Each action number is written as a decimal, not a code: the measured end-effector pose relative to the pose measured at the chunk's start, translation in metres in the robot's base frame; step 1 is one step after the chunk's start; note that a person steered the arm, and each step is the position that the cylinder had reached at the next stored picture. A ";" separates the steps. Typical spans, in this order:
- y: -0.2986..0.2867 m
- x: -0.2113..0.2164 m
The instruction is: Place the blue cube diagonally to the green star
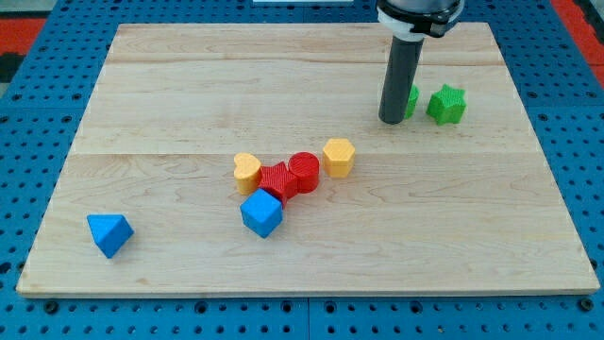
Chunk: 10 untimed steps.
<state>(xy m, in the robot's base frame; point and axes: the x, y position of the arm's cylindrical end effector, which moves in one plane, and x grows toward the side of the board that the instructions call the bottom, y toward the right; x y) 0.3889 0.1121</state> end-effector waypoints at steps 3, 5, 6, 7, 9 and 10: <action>-0.006 0.110; -0.035 0.190; -0.111 0.191; -0.193 0.184; -0.222 0.134; -0.168 0.146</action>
<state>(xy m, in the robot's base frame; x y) 0.5352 -0.0558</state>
